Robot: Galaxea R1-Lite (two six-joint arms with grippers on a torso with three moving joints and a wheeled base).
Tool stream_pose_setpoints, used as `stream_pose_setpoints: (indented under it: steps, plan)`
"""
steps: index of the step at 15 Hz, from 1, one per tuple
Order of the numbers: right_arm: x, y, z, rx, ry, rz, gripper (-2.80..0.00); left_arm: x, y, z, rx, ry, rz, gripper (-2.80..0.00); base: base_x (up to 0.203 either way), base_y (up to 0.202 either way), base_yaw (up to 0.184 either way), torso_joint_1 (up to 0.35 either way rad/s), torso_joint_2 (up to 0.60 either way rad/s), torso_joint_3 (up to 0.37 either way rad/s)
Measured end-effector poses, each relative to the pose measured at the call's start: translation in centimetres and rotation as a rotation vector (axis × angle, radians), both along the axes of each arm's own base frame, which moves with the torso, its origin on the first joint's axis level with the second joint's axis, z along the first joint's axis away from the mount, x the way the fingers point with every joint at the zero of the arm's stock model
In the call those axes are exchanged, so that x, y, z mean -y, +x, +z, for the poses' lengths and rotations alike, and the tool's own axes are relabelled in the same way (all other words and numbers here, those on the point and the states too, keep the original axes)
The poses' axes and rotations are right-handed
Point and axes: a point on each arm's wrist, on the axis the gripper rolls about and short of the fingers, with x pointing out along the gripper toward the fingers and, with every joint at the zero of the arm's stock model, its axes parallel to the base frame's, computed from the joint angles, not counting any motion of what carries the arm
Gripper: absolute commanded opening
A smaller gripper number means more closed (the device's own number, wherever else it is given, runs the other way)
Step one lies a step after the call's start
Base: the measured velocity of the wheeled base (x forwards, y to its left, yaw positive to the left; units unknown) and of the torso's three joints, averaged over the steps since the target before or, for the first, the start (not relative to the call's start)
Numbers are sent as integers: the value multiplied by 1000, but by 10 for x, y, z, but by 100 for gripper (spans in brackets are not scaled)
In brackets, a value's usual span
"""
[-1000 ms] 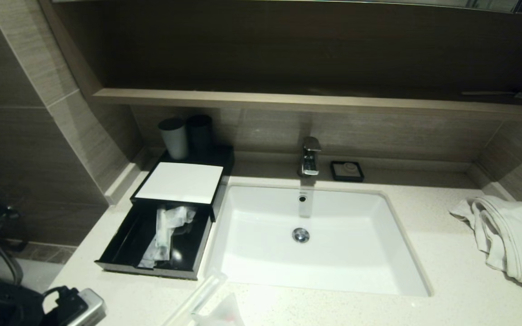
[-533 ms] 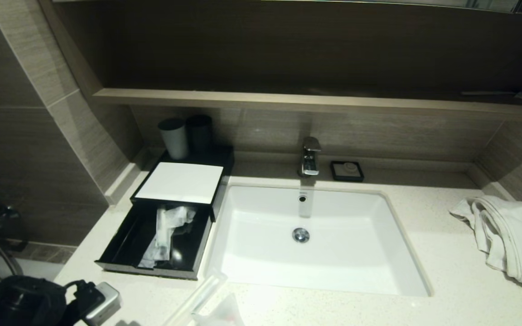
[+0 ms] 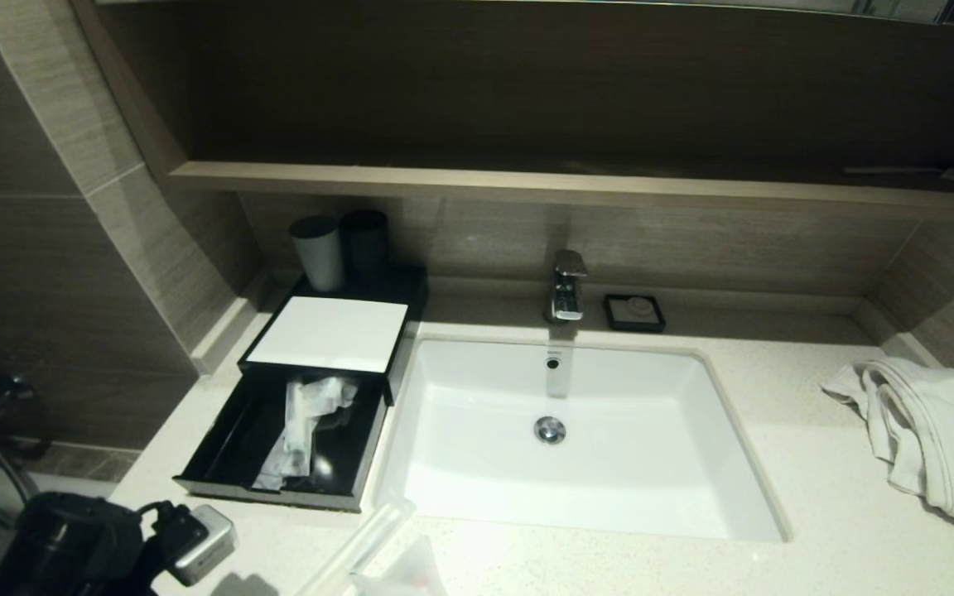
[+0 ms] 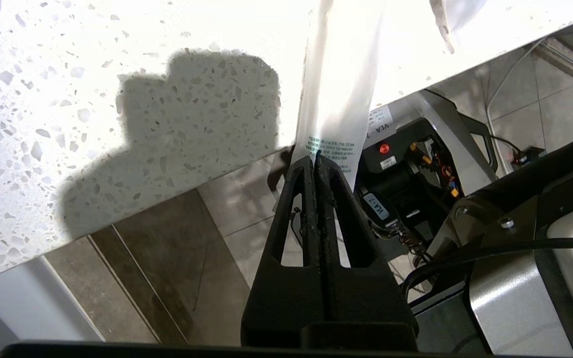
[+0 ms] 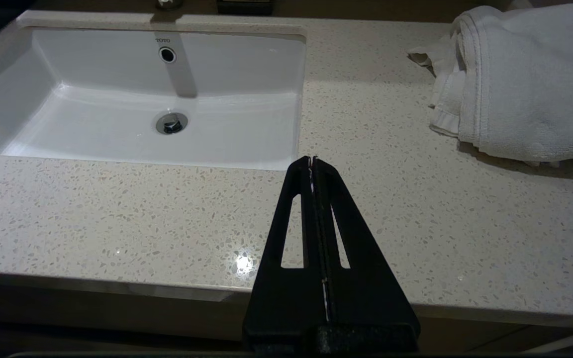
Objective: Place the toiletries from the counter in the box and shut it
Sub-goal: Pick up the bathroom toiletry
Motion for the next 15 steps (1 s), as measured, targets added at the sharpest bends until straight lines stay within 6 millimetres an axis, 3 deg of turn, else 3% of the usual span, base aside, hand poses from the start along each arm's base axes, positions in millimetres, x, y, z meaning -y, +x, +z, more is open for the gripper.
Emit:
stream_pose_setpoints:
  steps: [10, 15]
  plan:
    - [0, 0, 0, 0, 0, 0, -280, 7, 21, 12, 31, 5, -6, 0, 0, 0, 0, 0, 0, 0]
    - [0, 0, 0, 0, 0, 0, -280, 11, 32, 36, -43, 75, -64, 0, 0, 0, 0, 0, 0, 0]
